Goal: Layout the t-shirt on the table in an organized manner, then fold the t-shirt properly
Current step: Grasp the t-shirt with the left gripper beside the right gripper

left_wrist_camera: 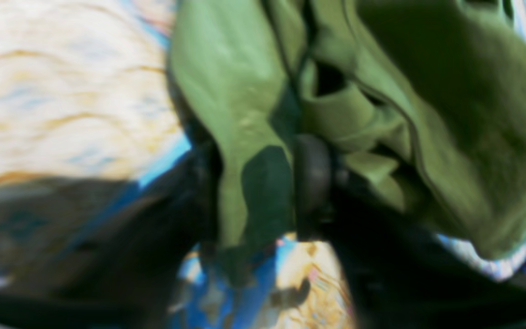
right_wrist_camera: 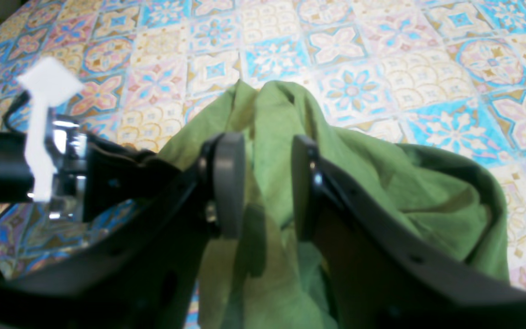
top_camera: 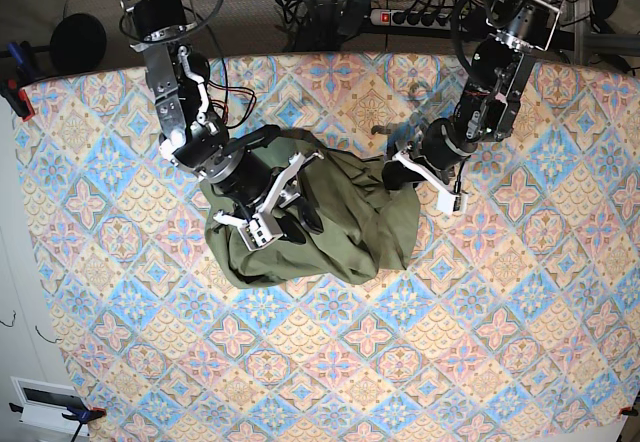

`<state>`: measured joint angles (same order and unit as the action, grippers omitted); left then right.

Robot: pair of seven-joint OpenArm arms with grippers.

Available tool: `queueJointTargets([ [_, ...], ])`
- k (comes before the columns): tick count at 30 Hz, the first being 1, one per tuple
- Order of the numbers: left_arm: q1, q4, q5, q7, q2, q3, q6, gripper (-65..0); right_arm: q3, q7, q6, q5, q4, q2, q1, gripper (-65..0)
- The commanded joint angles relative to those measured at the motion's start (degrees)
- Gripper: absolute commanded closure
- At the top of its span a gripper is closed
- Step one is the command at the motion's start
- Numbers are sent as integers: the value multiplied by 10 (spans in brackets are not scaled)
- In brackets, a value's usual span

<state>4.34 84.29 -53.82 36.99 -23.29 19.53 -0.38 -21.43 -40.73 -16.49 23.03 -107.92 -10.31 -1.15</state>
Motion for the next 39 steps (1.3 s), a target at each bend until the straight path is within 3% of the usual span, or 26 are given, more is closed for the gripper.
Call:
queueJointTargets([
  [1,5,3,0,12,-1,1,-9,-70,0,15,-3,8,-12,1,7,-180],
  [3,6,3,0,8,-1,1,-12,0,-2,14,-3,8,-12,1,-7,-180],
  [11,12,7,1,5,-24,0,-12,0,-30,14,-3,1,-12,1,-20,-180],
  [14,14,7,1,5,-29,0,-12,0,-71,14,-3,-65,-11,-6,-18,-181],
  [21,25,8,1,5,-30,0,-12,0,-213,-25,-3,-291,19,-4,29,-181],
  [24,28,8,1,5,-30,0,-12,0,-248,-27,-3,-341,44,-4,51,-181],
  [39,44,8,2,5,-30,0,-11,0,-285,-26,-3,-363,99,-2,59,-206],
])
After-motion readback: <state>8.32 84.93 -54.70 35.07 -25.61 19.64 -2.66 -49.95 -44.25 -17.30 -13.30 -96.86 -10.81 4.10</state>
